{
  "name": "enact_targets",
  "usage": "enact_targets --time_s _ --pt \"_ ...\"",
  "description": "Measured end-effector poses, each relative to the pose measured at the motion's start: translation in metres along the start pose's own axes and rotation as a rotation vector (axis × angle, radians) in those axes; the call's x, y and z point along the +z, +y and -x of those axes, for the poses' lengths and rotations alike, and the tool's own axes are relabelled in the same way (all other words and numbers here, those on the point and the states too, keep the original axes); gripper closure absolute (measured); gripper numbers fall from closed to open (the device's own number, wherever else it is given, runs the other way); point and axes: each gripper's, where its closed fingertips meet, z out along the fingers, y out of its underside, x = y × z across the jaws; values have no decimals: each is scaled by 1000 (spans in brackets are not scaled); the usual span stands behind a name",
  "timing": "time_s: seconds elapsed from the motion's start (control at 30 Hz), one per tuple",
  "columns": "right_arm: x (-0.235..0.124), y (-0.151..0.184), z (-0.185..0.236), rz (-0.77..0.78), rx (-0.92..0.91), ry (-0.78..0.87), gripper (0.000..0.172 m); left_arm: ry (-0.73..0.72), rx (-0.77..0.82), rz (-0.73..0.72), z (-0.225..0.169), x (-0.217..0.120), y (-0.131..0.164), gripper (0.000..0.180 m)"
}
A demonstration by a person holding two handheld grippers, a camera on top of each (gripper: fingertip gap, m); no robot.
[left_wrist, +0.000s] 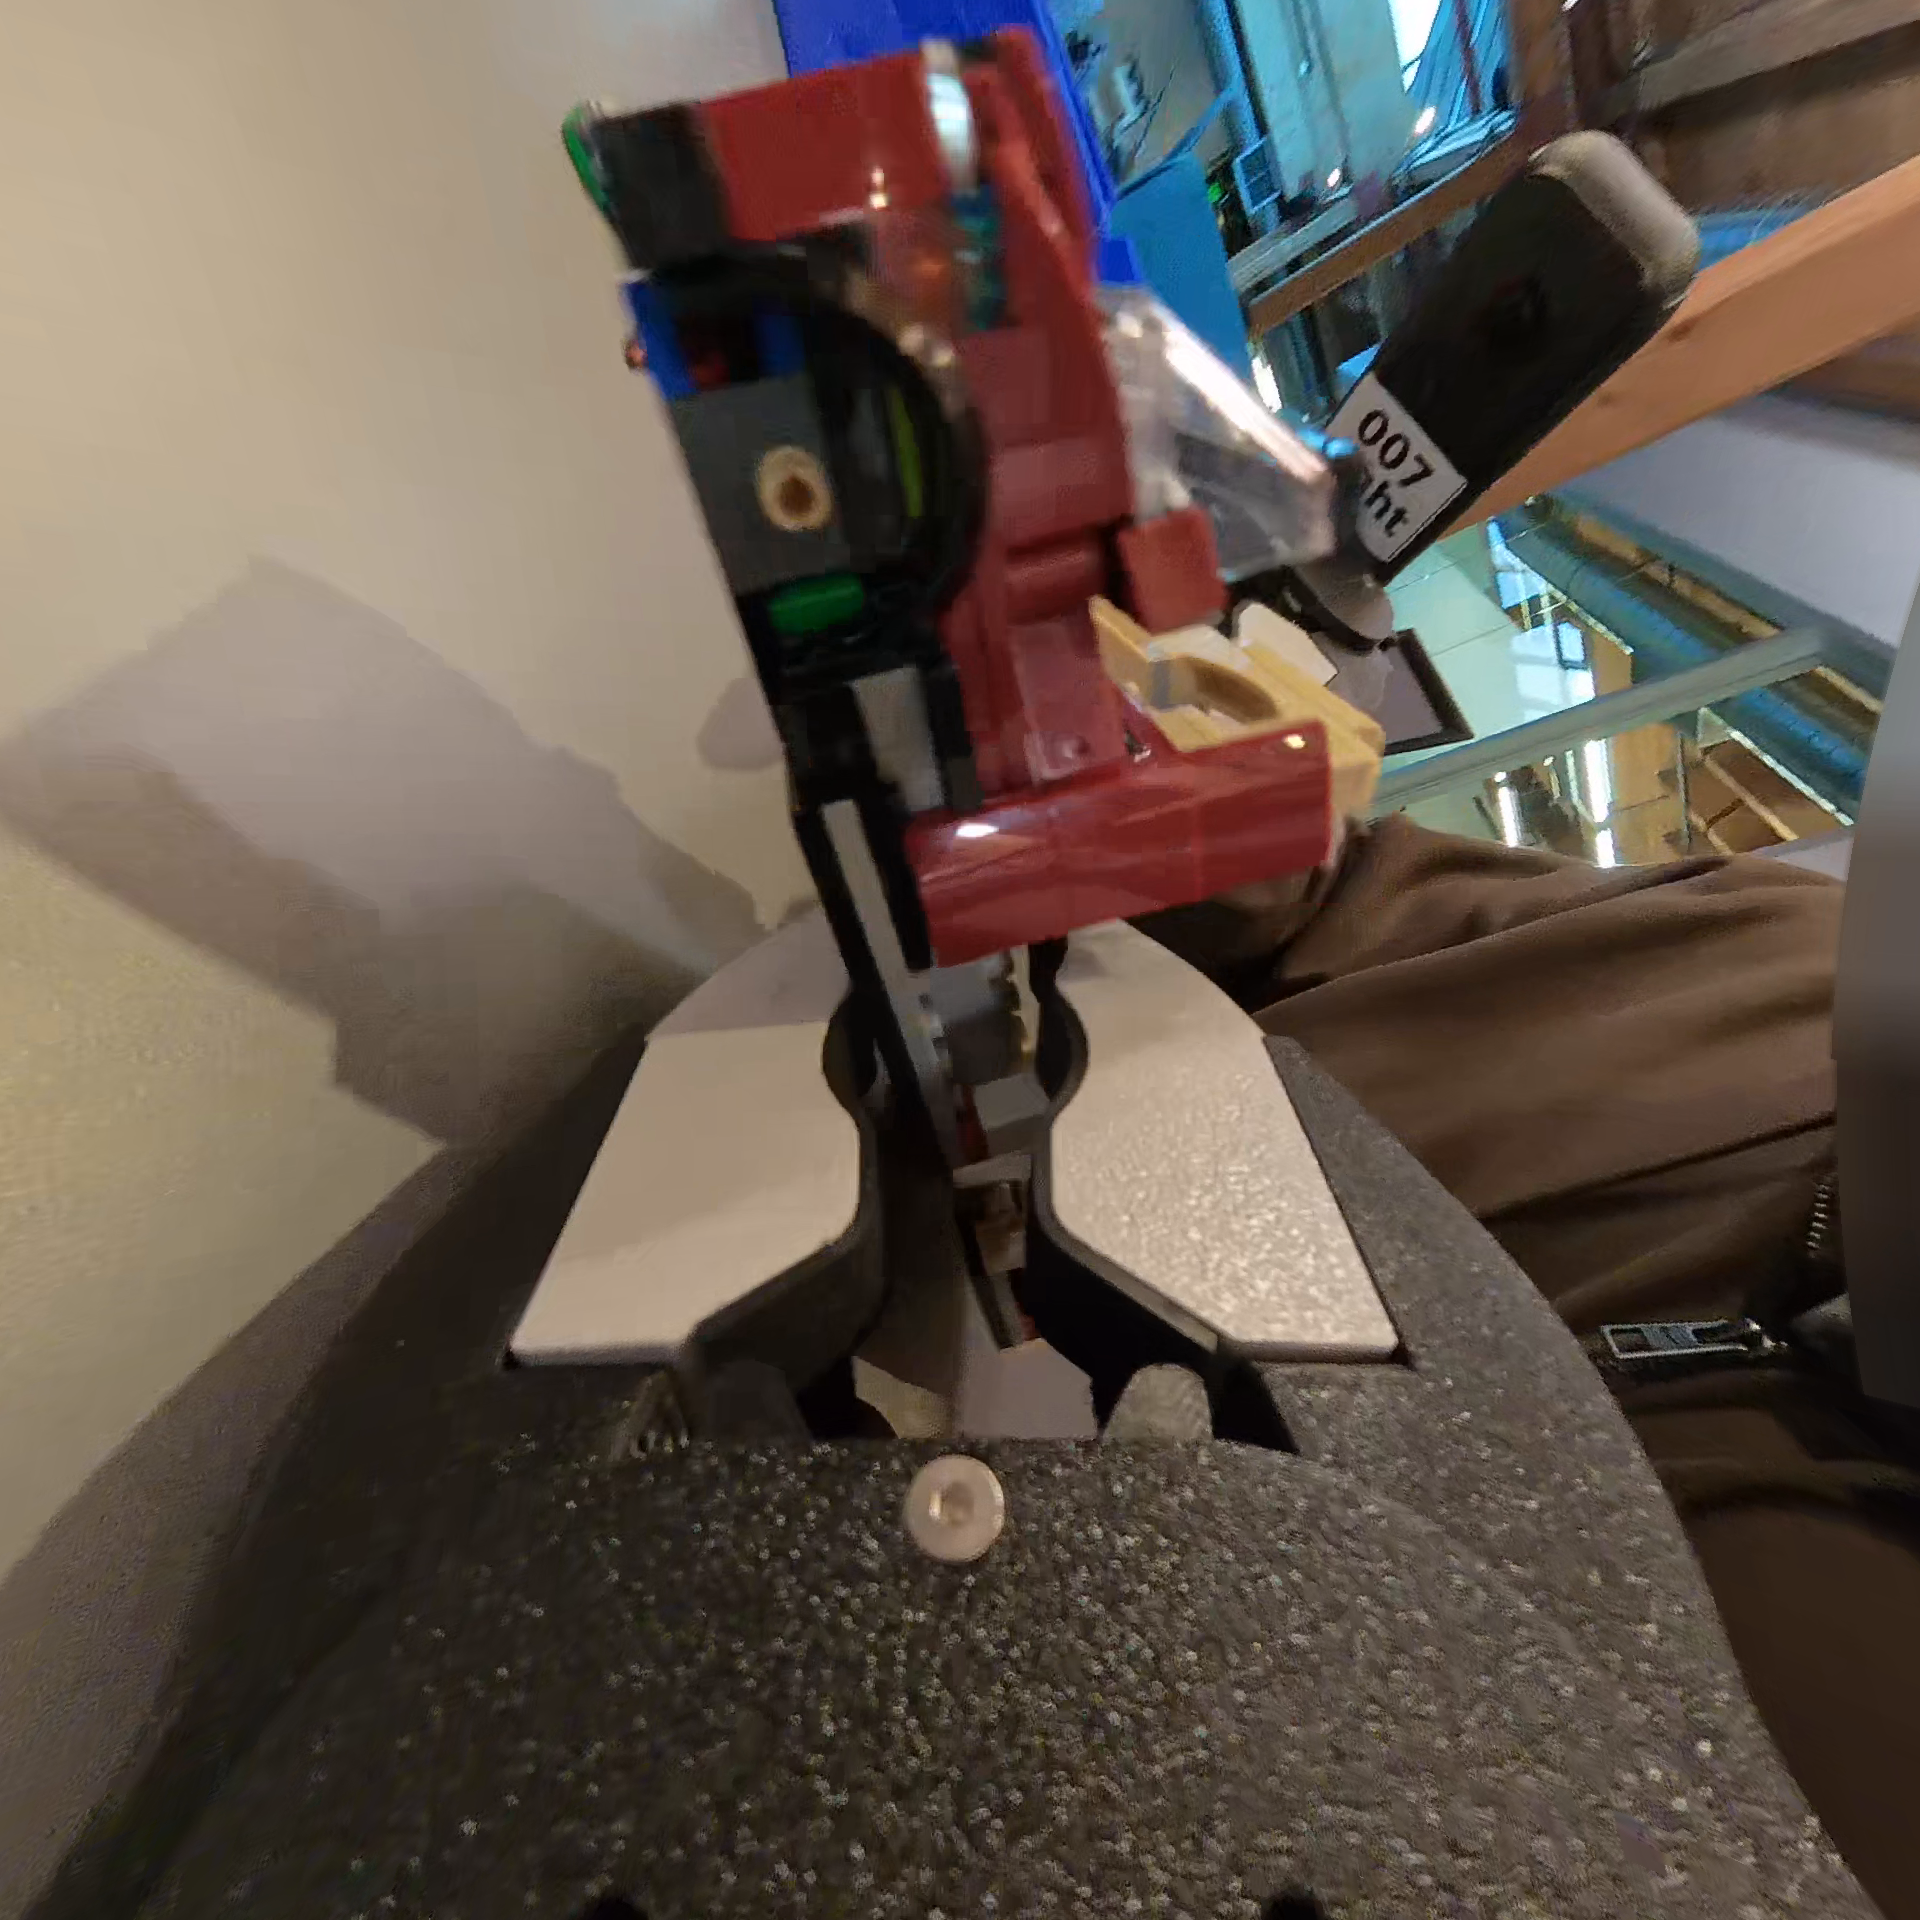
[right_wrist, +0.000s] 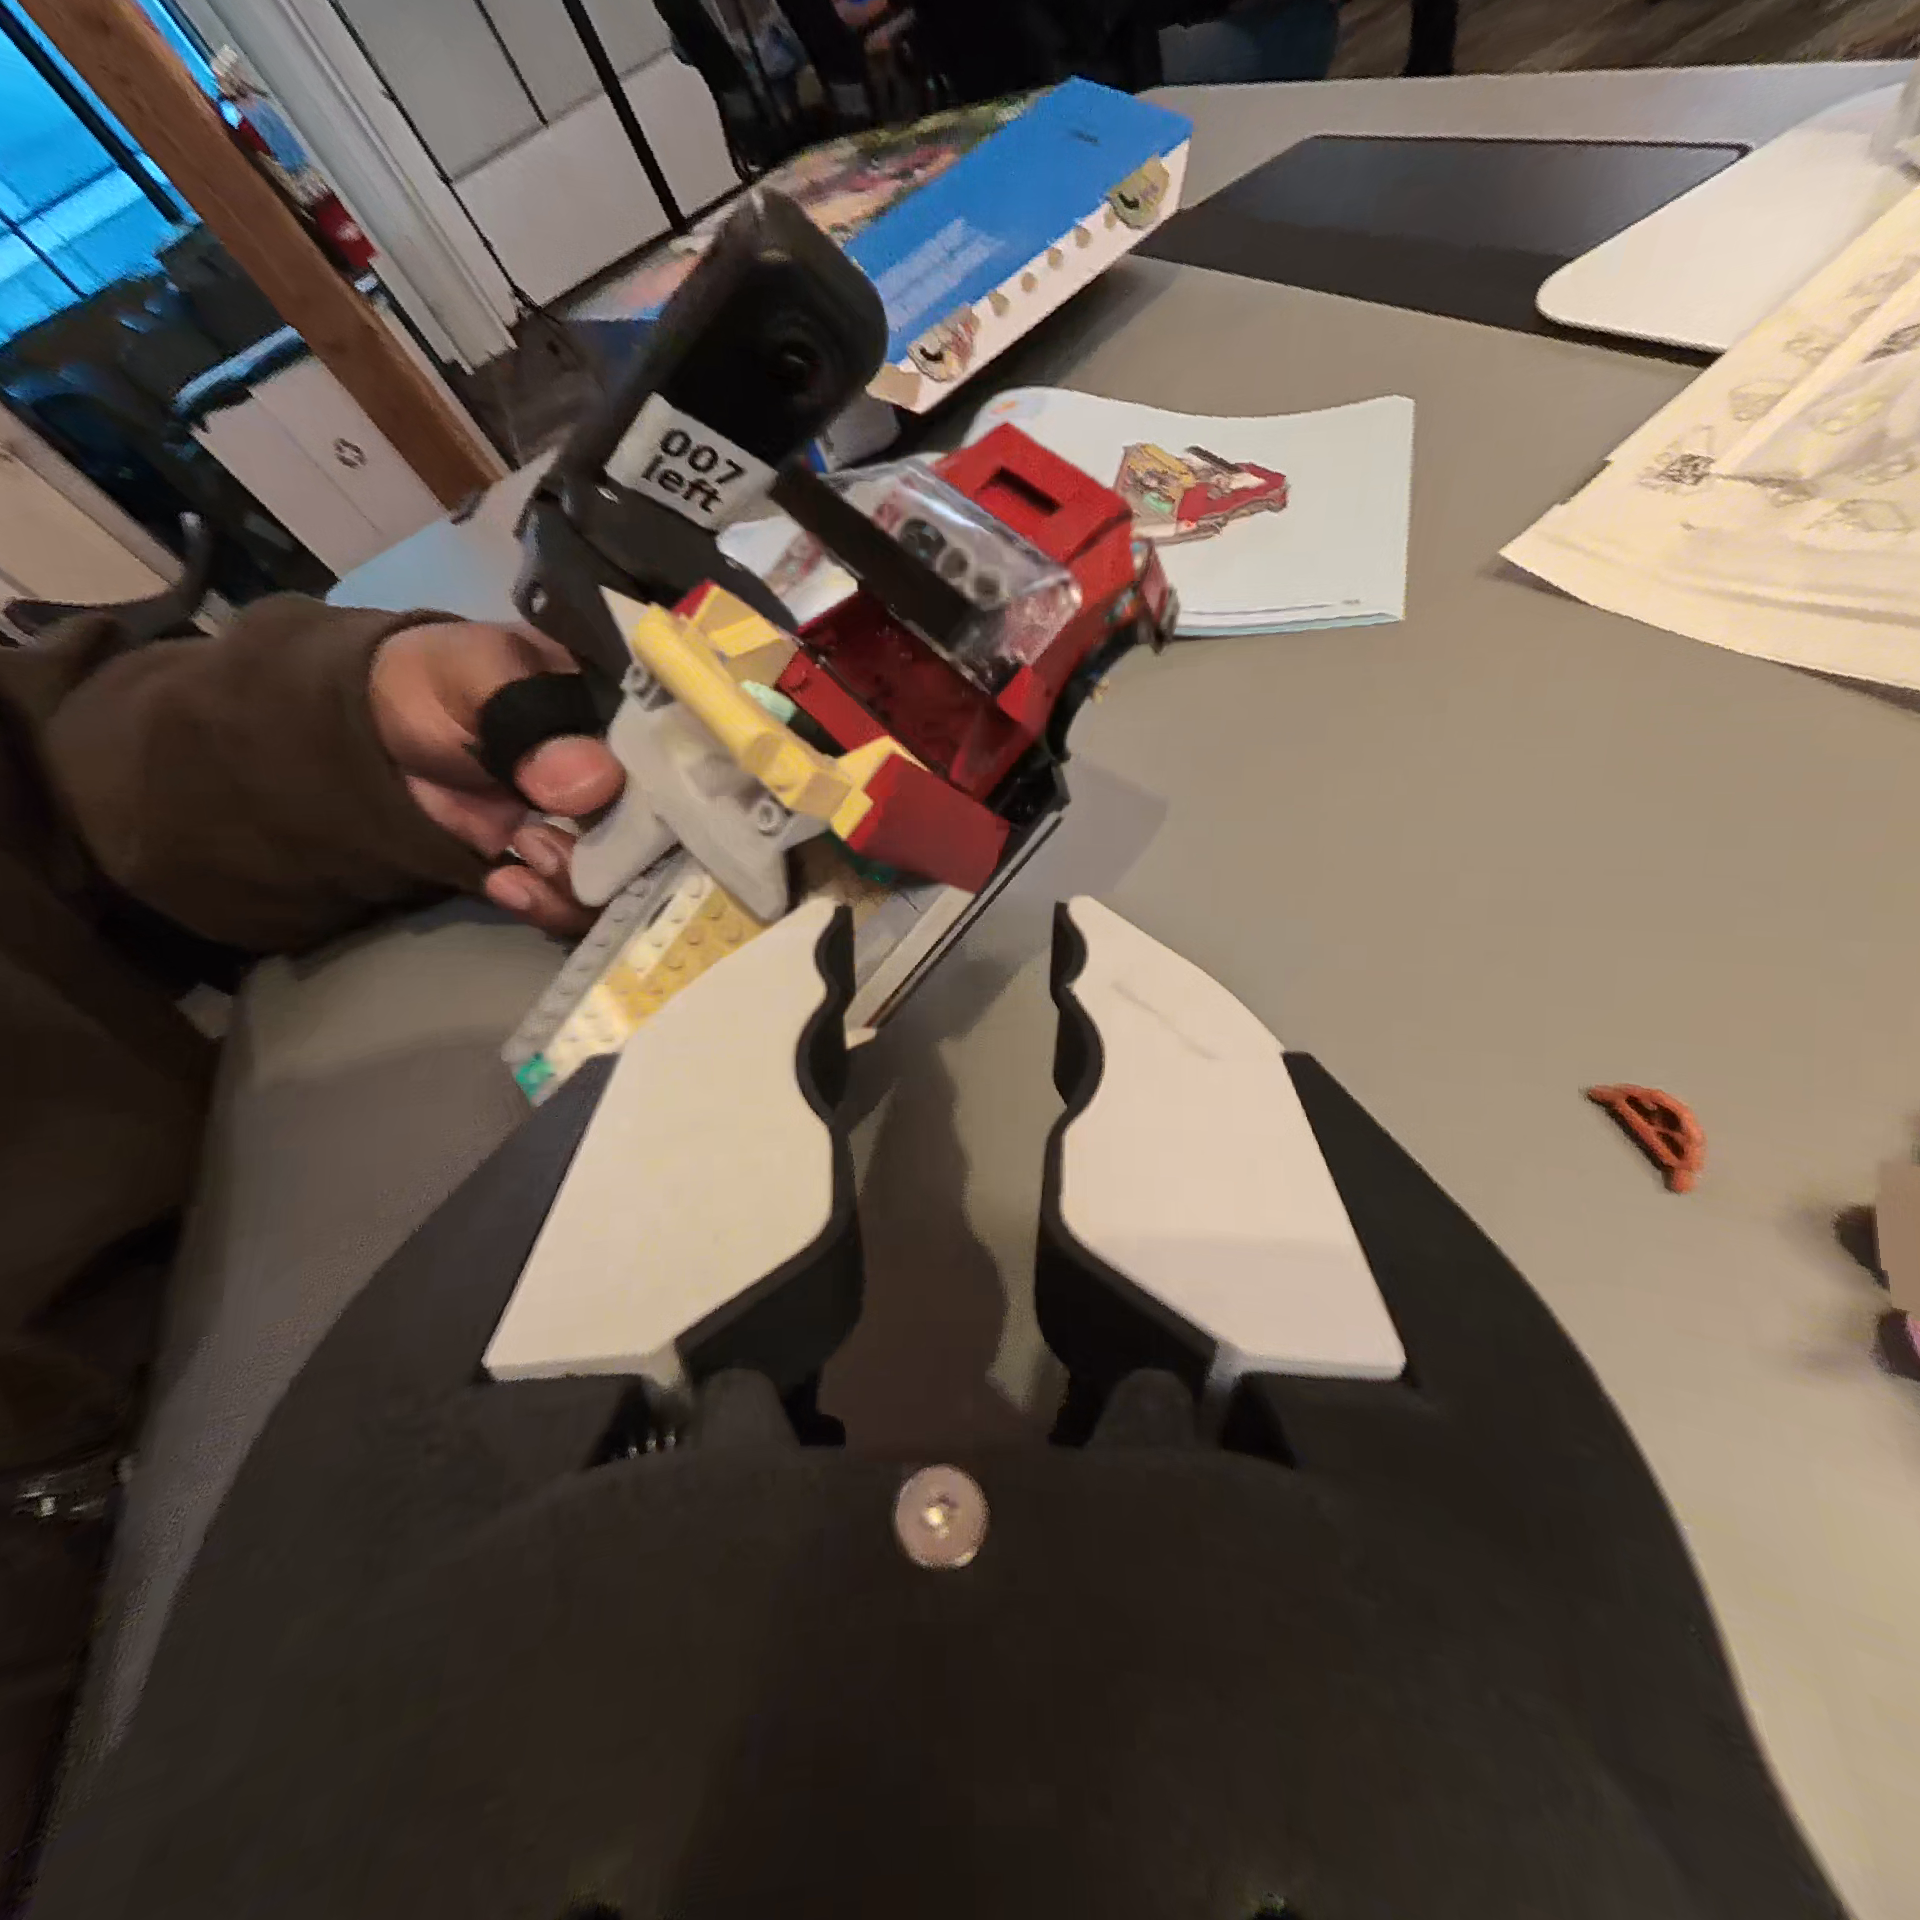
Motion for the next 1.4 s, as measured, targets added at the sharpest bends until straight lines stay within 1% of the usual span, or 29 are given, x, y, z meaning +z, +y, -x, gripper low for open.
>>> enact_targets --time_s 0.1,0.2,0.37,0.43,0.5,0.57,0.67,1.0,1.2,1.33,1.4 --pt "1 2 -2 2 -31 11 135 -57 11 21 6 2 1 144" --pt "1 3 -1 8 -62 15 136 -66 -11 30 7 1 2 144" --pt "5 8 3 35 -76 12 138 -127 -65 25 14 -2 0 138" --pt "6 9 3 41 -81 15 138 -136 -62 22 13 -4 -1 127" --pt "6 9 3 44 -85 17 140 -180 -42 16 15 -7 -3 114" --pt "6 10 4 51 -88 19 141 -206 -24 27 16 -9 -2 108" --pt "7 11 4 58 -98 24 141 -232 -5 38 18 -14 -1 104" --pt "7 12 0 70 -153 71 144 -346 145 156 22 -22 10 96" --pt "5 14 -9 94 -225 152 145 -376 289 215 17 -15 19 71" --pt "4 14 -14 99 -246 190 147 -409 324 251 20 -20 22 72" --pt "4 14 -16 102 -246 209 148 -422 376 303 21 -24 28 73"
